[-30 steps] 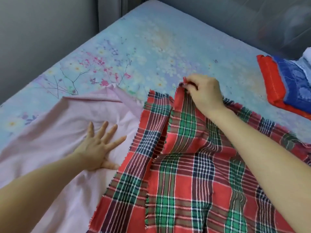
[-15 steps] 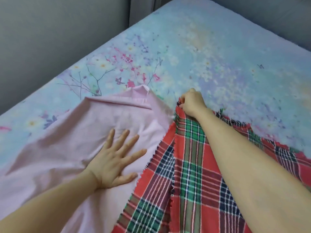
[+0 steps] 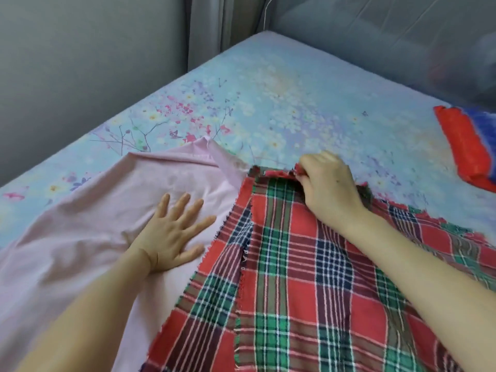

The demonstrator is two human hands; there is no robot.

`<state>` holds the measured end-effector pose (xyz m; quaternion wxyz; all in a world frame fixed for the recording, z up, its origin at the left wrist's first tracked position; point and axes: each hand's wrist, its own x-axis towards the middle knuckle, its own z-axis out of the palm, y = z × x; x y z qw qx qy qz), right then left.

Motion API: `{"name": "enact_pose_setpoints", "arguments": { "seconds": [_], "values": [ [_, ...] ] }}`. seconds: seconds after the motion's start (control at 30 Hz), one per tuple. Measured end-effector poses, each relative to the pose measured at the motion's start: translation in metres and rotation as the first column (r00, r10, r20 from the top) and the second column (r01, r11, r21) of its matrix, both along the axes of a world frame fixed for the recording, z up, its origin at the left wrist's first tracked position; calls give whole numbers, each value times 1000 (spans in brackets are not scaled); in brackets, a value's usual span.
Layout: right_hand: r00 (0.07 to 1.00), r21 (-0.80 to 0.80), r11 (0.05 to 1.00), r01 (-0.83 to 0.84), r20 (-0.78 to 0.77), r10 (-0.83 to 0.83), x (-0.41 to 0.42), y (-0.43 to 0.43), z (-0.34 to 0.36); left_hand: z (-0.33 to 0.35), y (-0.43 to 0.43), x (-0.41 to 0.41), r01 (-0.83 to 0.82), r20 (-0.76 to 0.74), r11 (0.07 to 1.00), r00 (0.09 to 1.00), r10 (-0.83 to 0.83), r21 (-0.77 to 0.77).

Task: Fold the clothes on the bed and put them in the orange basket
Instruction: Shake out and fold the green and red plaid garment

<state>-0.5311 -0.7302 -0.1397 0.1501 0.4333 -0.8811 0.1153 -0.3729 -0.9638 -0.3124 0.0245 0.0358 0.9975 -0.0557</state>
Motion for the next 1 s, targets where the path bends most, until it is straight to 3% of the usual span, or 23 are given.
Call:
{"name": "enact_pose_setpoints", "arguments": {
  "seconds": [0.1,0.17,0.23,0.3,0.4,0.47,0.53,0.67,0.8,0.9,1.0],
  "values": [
    [1000,16,1000,6,-2,-6,38,39,14,20,27,10,-217,-5,967,976,218,-135],
    [997,-5,999,46,70,-46,60,58,31,40,60,26,-363,100,906,915,391,-219],
    [992,-76,994,84,100,-76,81,69,48,59,93,46,-512,166,853,836,523,-106],
    [988,-122,987,106,126,-90,104,78,73,88,117,73,-618,125,773,786,606,142],
    [992,-137,987,85,101,-72,130,83,116,141,143,91,-532,-1,641,769,640,553],
    [997,-183,982,51,60,-40,144,85,154,181,163,94,-414,-8,624,830,558,663],
    [999,-222,974,48,20,-45,159,88,202,223,180,97,-366,88,584,890,448,725],
    [996,-304,951,61,-40,-77,173,100,292,288,217,109,-305,156,604,945,288,736],
    [997,-345,937,57,-34,-73,180,113,344,324,230,122,-324,90,579,914,396,748],
    [986,-353,926,134,-43,-159,179,135,372,352,201,130,-305,-55,512,817,574,803],
    [985,-336,929,157,-15,-172,183,147,377,368,172,133,-369,-6,639,863,505,675]
  ]
}}
